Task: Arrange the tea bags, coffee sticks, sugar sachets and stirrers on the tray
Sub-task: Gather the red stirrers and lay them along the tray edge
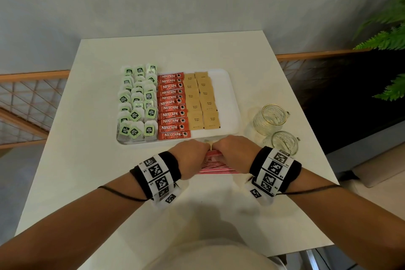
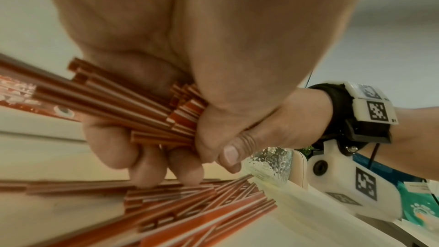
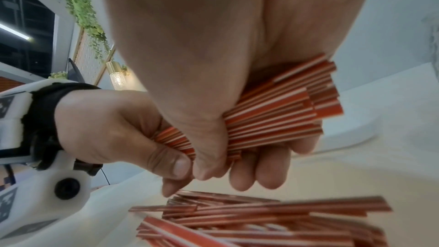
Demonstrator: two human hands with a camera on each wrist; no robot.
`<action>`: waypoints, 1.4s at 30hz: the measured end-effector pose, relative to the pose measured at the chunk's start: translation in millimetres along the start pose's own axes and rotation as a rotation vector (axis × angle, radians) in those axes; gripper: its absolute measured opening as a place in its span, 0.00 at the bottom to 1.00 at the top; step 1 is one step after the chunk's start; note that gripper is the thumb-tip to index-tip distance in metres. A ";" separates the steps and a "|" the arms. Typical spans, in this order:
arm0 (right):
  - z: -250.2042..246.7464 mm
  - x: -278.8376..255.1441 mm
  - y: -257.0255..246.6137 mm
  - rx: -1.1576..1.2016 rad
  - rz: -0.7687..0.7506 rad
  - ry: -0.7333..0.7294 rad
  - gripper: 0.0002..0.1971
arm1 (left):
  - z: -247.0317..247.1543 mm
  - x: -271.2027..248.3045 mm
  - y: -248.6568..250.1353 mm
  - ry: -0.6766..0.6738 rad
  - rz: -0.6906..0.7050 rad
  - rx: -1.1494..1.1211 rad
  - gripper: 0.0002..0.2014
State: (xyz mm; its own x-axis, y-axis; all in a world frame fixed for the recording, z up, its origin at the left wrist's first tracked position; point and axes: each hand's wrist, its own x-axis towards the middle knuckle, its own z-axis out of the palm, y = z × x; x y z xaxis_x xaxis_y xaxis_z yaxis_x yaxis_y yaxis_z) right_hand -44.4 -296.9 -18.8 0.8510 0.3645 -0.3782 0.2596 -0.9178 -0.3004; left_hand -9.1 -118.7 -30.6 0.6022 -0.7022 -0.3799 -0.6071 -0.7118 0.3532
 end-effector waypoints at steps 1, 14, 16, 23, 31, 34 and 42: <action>-1.3 -0.4 -0.2 0.003 -0.015 0.004 0.13 | -0.3 -0.6 -0.3 0.000 0.006 -0.014 0.09; -24.7 3.5 -10.5 -0.213 -0.069 -0.016 0.13 | -24.8 -5.6 7.2 0.050 0.057 -0.162 0.11; -29.6 4.2 -11.0 -0.228 -0.082 0.021 0.11 | -27.2 -3.7 7.0 0.068 0.061 -0.127 0.14; -70.1 -6.2 12.0 0.247 -0.160 0.192 0.14 | -44.4 -0.9 -12.0 0.104 0.037 -0.204 0.18; -51.6 7.2 4.3 0.249 -0.040 0.428 0.25 | -51.6 7.5 -0.8 0.278 0.063 -0.317 0.11; -46.7 9.6 4.5 0.332 -0.003 0.526 0.29 | -52.2 8.8 -2.1 0.303 0.064 -0.349 0.09; -44.4 14.7 16.6 0.293 0.076 0.585 0.27 | -52.1 2.3 -8.6 0.342 -0.001 -0.358 0.11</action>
State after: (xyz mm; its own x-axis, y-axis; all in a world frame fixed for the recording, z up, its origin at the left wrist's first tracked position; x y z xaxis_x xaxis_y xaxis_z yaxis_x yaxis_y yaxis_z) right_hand -7.3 -313.7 9.5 0.9913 0.0785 0.1057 0.1240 -0.8268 -0.5486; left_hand 24.5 -115.1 10.1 0.7748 -0.6245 -0.0989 -0.4265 -0.6317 0.6474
